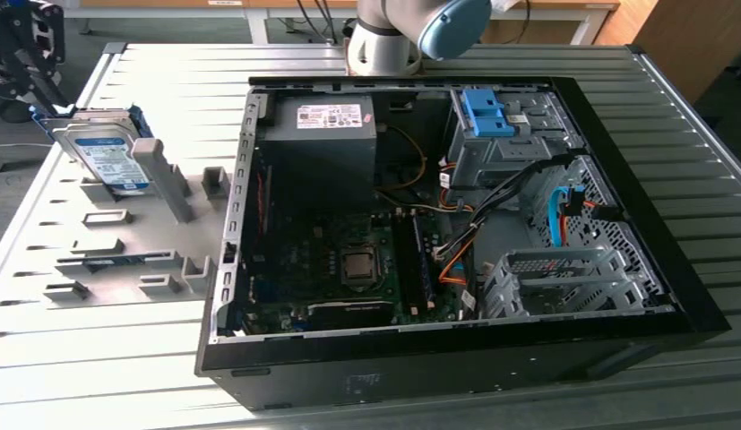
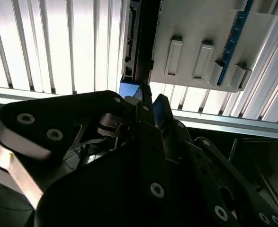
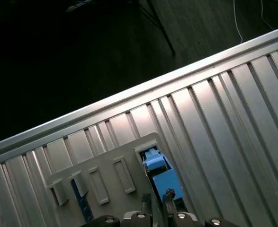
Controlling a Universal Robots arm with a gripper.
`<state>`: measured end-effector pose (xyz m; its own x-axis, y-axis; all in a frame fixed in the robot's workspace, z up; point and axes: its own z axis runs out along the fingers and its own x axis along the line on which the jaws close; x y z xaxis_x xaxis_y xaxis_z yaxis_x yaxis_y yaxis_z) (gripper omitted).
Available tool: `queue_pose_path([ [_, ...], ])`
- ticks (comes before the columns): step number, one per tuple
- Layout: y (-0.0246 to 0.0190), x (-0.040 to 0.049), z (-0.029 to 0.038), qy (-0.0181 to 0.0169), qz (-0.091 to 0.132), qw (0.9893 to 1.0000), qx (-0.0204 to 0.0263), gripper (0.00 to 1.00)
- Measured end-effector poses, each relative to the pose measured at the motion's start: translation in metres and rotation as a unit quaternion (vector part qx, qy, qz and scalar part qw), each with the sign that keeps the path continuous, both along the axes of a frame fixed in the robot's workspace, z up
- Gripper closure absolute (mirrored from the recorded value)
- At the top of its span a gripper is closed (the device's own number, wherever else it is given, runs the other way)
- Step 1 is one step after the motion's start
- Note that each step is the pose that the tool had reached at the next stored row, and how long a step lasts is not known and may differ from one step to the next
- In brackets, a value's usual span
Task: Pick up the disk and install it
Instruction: 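Pick up the disk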
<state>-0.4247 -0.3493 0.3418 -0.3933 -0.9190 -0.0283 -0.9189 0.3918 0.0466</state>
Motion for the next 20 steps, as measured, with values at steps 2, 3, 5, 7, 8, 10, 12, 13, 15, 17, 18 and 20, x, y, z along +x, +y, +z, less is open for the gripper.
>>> queue_pose_path([
  [2,0.0,0.0,-0.0005,0.0,0.018,0.9998,0.0002,0.76],
  [3,0.0,0.0,-0.0008,0.0,0.027,0.9996,0.0003,0.76],
  [5,0.0,0.0,-0.0013,0.0,0.046,0.999,0.0003,0.76],
  [7,0.0,0.0,-0.0018,0.0,0.064,0.998,0.0003,0.76],
  [8,0.0001,-0.0002,-0.0018,0.0001,0.07,0.9975,0.0003,0.76],
  [10,0.0018,-0.0021,-0.0021,0.0,0.071,0.9974,0.0003,0.75],
  [12,0.005,-0.003,-0.0023,0.0,0.072,0.9974,0.0003,0.69],
  [13,0.0063,-0.003,-0.0026,0.0001,0.072,0.9974,0.0003,0.64],
  [15,0.0068,-0.003,-0.003,-0.0001,0.083,0.9965,0.0004,0.58],
  [17,0.0067,-0.003,-0.0034,0.0,0.102,0.9948,0.0007,0.51],
  [18,0.0068,-0.003,-0.0037,0.0,0.111,0.9938,0.0009,0.51],
  [20,0.0068,-0.0031,-0.0047,-0.0001,0.128,0.9917,0.0013,0.51],
])
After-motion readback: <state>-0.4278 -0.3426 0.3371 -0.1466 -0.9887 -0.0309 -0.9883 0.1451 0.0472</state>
